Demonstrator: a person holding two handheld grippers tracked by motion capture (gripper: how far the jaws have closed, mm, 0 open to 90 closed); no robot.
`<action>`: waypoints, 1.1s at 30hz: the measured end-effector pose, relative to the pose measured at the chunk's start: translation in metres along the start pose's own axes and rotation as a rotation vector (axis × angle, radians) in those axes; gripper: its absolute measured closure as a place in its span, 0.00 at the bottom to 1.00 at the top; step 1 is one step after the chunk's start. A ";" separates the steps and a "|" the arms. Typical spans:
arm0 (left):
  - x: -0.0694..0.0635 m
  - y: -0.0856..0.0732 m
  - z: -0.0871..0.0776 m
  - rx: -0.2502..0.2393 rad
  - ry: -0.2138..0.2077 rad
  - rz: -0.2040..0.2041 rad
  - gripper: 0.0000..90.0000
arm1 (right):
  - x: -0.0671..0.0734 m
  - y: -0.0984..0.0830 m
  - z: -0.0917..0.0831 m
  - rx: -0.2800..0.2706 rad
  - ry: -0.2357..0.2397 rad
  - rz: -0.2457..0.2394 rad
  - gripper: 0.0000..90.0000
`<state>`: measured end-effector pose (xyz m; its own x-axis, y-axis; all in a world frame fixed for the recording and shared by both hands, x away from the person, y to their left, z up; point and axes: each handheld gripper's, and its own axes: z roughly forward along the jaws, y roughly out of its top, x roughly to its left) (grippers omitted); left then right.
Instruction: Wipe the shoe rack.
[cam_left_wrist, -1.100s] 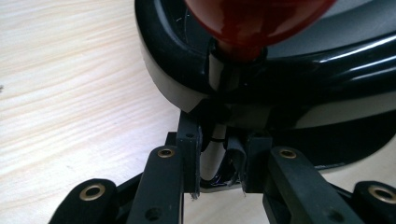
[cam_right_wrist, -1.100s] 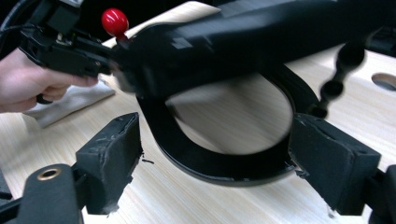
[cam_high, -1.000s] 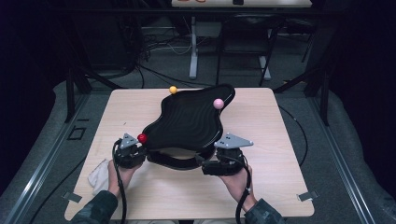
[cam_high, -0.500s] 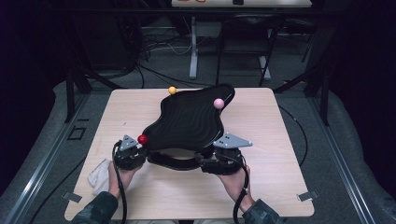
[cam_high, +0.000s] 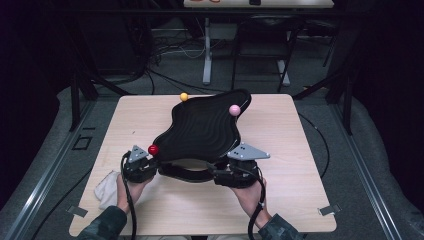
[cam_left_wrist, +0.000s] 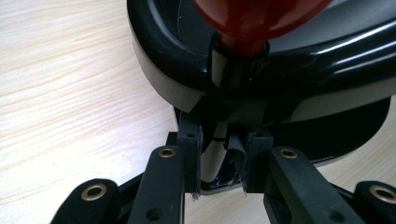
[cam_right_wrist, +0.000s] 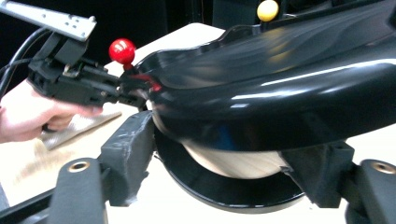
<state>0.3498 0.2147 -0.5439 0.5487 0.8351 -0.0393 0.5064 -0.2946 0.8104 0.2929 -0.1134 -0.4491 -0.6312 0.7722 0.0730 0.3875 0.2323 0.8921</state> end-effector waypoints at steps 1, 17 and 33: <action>-0.002 0.000 0.000 -0.001 -0.001 0.006 0.83 | -0.002 0.000 0.000 -0.005 0.011 0.008 0.29; -0.050 0.004 0.015 -0.025 -0.061 0.071 0.83 | -0.049 -0.004 0.002 -0.020 -0.147 0.096 0.32; -0.111 0.010 0.039 -0.055 -0.151 0.121 0.82 | -0.077 -0.010 0.002 -0.010 -0.187 0.175 0.31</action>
<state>0.3197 0.1005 -0.5541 0.6990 0.7148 -0.0236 0.3958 -0.3592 0.8452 0.3388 -0.1738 -0.4644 -0.4195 0.8963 0.1434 0.4724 0.0807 0.8777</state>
